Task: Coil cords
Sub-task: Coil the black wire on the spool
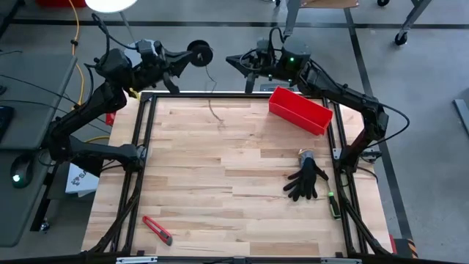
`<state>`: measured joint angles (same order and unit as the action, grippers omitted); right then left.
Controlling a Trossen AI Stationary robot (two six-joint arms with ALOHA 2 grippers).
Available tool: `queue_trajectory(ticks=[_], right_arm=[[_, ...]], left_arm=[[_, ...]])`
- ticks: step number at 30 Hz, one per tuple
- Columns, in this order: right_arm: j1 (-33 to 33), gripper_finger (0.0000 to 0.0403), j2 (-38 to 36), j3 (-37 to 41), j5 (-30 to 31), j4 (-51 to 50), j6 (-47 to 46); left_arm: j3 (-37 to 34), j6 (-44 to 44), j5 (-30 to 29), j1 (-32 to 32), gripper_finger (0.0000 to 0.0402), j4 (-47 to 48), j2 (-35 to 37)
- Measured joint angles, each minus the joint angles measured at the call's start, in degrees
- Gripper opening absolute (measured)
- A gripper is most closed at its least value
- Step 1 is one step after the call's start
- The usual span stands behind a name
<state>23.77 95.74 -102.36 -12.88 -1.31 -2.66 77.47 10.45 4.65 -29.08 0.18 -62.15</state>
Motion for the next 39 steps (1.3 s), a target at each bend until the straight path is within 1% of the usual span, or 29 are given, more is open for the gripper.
queue_trajectory(ticks=[5,7,9,11,14,17,20,23,28,32,39], right_arm=[[-0.1,0.0002,0.0,0.0,0.6,-0.5,-1.4],[-0.4,0.0013,0.0,0.0,0.7,-1.0,-1.3],[-1.0,0.0036,0.0,0.0,0.8,-2.1,-0.4],[-1.9,0.0068,0.0,0.0,1.7,-3.2,1.0],[-3.2,0.0123,0.0,0.0,4.8,-3.3,0.2],[-4.3,0.0170,0.2,0.0,7.4,-3.3,-0.2],[-5.1,0.0196,1.0,0.0,9.7,-2.5,-0.2],[-5.4,0.0200,2.6,0.0,10.1,-0.2,-2.3],[-5.4,0.0201,4.4,0.0,9.8,3.8,-6.8],[-5.4,0.0201,4.5,0.0,9.4,4.2,-9.1],[-5.6,0.0199,4.5,0.0,8.1,5.4,-10.4]], left_arm=[[0.0,-6.2,0.1,0.0,0.0000,0.3,-0.1],[0.0,-9.2,1.0,0.0,0.0000,0.3,-0.1],[0.0,-10.9,2.6,0.0,0.0000,-0.1,-0.1],[0.0,-10.6,3.7,0.0,0.0001,-1.0,-0.3],[0.0,-6.9,3.9,0.3,0.0001,-3.5,-0.7],[0.0,-1.3,3.8,0.7,0.0001,-8.5,-0.9],[0.0,0.8,3.9,1.2,0.0001,-12.7,-0.9],[0.0,0.9,3.8,2.2,0.0001,-14.3,-0.9],[0.0,1.2,3.8,3.5,0.0001,-13.0,-1.3],[0.0,1.5,3.4,4.6,0.0001,-13.5,-2.3],[0.0,2.9,3.0,5.6,0.0001,-13.9,-4.5]])
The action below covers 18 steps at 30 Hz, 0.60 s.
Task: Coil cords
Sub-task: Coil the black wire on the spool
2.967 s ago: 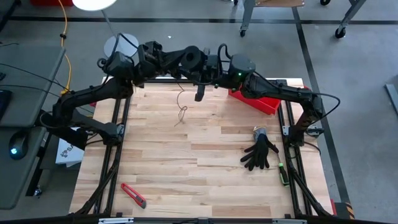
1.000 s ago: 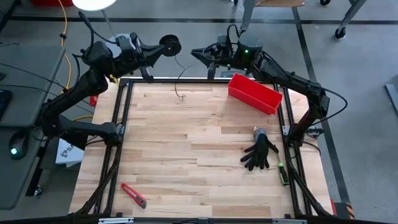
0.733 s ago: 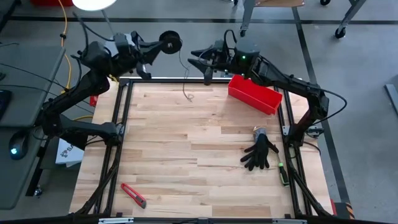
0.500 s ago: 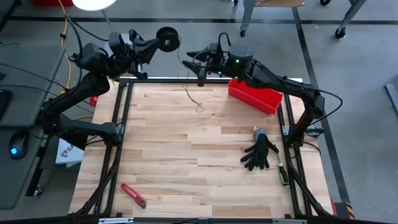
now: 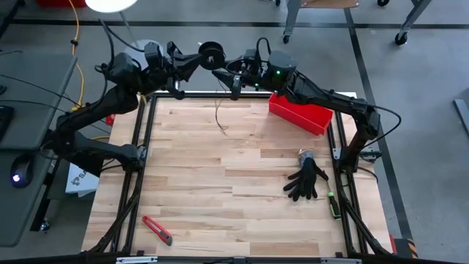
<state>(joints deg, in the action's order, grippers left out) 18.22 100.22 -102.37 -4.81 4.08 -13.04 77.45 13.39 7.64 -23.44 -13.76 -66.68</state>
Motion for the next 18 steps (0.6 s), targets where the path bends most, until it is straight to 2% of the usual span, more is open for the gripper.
queue_trajectory(ticks=[3,10,18], right_arm=[[0.0,0.0176,0.0,0.0,0.4,-0.8,1.4],[0.0,0.0090,-0.2,0.0,1.6,-0.9,2.9],[0.2,0.0079,-0.6,0.0,3.8,-0.8,4.1]], left_arm=[[0.0,0.0,0.0,0.0,0.0001,-0.1,-0.5],[0.0,-1.8,-1.1,-0.3,0.0001,0.0,0.3],[0.0,-1.6,-1.2,-0.2,0.0001,0.6,0.3]])
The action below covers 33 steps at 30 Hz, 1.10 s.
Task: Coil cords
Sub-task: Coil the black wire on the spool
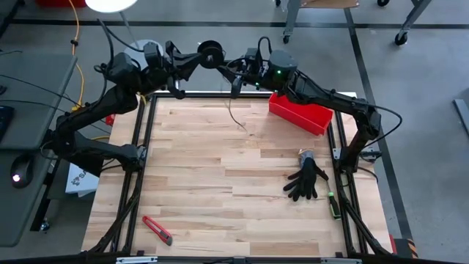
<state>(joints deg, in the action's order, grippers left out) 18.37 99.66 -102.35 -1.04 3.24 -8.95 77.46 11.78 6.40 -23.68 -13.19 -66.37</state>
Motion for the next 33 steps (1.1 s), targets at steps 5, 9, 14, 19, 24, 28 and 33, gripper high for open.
queue_trajectory(ticks=[5,9,14,19,24,28,33], right_arm=[[0.0,0.0077,0.0,0.0,0.0,-0.1,0.4],[0.0,0.0067,0.0,0.0,0.9,-0.1,0.4],[0.0,0.0040,0.0,0.0,1.5,-0.8,0.4],[0.1,0.0028,-0.8,0.0,1.6,-2.1,3.6],[0.1,0.0005,-2.3,0.0,2.4,-3.6,4.1],[0.1,0.0003,-2.5,0.0,2.4,-4.3,3.9],[-0.8,0.0001,-2.4,0.0,2.1,-5.0,2.9]], left_arm=[[0.0,0.0,0.0,0.0,0.0001,0.1,0.0],[0.0,0.0,0.0,0.0,0.0001,0.0,0.0],[0.0,0.0,0.0,0.0,0.0001,0.1,0.0],[0.0,0.0,-0.5,0.0,0.0001,0.4,0.0],[0.0,0.0,-2.0,0.0,0.0001,1.0,0.0],[0.0,-0.1,-2.2,0.0,0.0001,1.5,0.0],[0.0,-1.4,-5.5,0.0,0.0001,1.4,0.0]])
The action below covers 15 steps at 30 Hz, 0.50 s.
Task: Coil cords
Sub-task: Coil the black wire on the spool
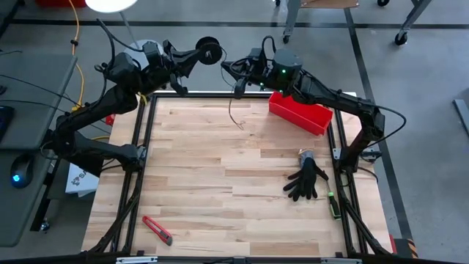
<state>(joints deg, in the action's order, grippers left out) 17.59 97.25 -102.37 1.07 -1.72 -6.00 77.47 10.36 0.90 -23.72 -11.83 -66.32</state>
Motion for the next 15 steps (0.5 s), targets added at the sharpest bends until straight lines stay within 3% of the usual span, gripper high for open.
queue_trajectory(ticks=[15], right_arm=[[-1.1,0.0000,0.0,0.0,0.4,-3.8,0.0]], left_arm=[[0.0,1.6,-1.0,-1.8,0.0001,0.1,-0.3]])
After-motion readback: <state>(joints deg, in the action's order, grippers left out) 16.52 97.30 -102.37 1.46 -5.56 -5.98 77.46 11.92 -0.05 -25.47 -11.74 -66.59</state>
